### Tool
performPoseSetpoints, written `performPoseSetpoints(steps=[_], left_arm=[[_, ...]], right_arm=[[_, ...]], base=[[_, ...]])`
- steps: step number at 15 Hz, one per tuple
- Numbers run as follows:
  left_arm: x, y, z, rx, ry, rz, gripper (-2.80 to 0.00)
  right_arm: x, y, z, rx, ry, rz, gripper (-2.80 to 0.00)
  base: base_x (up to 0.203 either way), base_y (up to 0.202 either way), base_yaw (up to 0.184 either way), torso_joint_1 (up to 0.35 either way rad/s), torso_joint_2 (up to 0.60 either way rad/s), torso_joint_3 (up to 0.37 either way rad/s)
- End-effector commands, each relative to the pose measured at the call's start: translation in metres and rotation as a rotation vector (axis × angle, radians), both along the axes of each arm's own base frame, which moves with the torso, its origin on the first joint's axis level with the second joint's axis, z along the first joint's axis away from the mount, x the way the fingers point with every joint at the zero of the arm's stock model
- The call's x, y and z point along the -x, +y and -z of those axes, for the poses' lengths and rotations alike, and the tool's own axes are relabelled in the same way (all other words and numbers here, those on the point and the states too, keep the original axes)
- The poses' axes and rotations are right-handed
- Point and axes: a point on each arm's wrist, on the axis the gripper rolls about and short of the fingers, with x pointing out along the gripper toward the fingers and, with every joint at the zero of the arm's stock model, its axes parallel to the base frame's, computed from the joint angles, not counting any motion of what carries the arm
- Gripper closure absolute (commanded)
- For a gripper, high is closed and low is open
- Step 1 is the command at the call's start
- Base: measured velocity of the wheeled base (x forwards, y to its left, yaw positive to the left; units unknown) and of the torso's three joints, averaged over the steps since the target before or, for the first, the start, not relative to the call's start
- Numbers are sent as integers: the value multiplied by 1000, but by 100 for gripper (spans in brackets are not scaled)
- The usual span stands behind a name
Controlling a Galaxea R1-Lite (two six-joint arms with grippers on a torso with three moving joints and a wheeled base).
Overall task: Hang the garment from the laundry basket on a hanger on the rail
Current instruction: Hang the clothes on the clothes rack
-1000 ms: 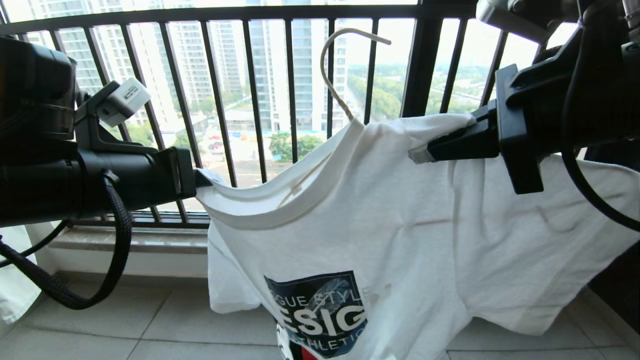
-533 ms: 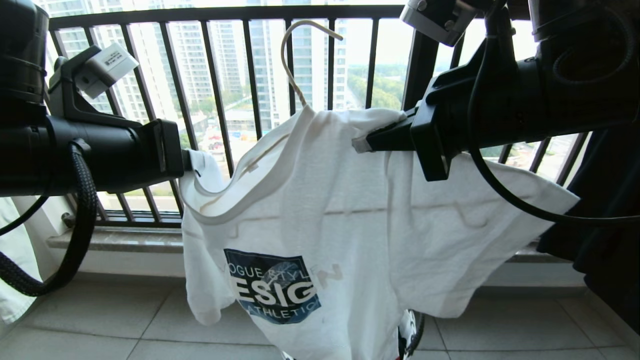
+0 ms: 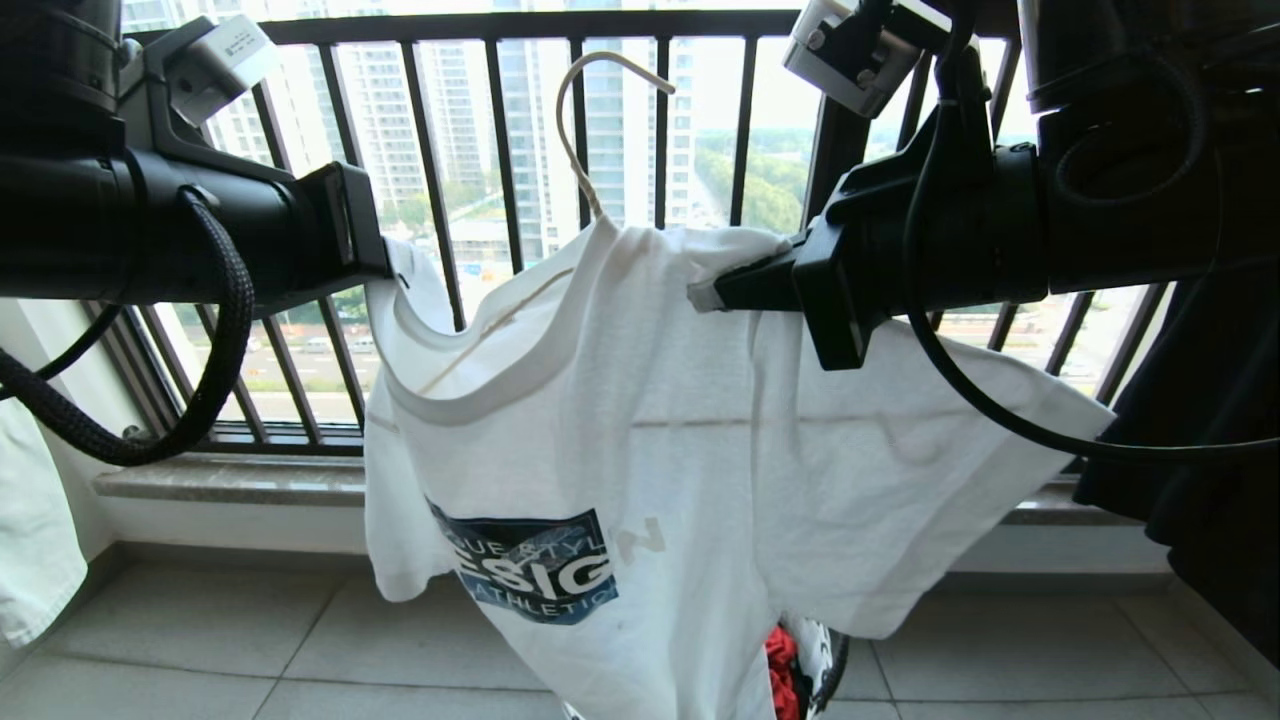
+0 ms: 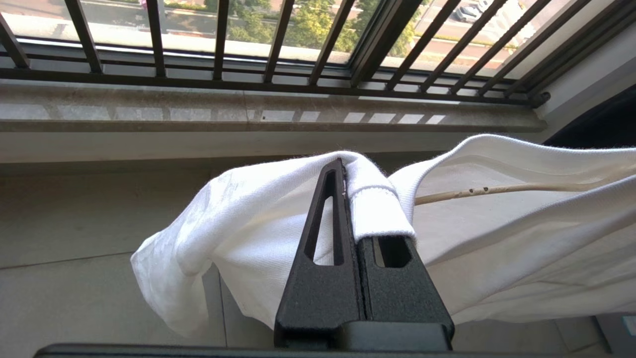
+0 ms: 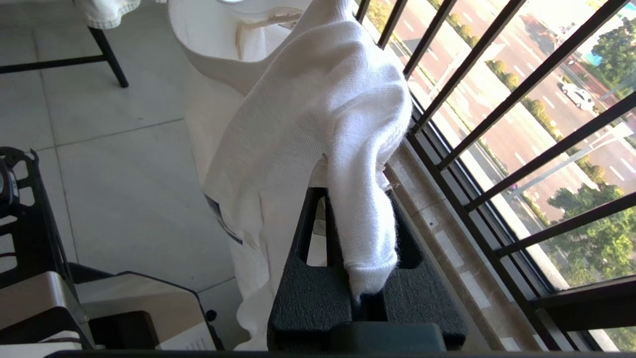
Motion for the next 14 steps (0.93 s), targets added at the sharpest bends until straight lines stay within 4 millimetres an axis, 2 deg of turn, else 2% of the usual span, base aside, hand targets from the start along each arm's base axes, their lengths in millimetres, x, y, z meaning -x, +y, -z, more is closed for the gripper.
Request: performPoseSetpoints(steps=[1,5,11,14], left_arm=[[-4,-2,-8,-1,7,-2,0],[-13,-5,-14,-32,35,-51,0],[-25,-8,-18,-71,23,-94,0],[-34,-13,-29,-56,-9,-92,0]], right_arm=[[1,0,-4,-79,25,21,0],[-1,0,7,-156,-25,49,0],[-7,-19,9,-171,-75,114,0],[-10,-17,22,-183,-65,114,0]], base=[[0,0,0,0,0,0],[0,0,0,0,0,0],[0,0,0,0,0,0],[0,0,0,0,0,0]])
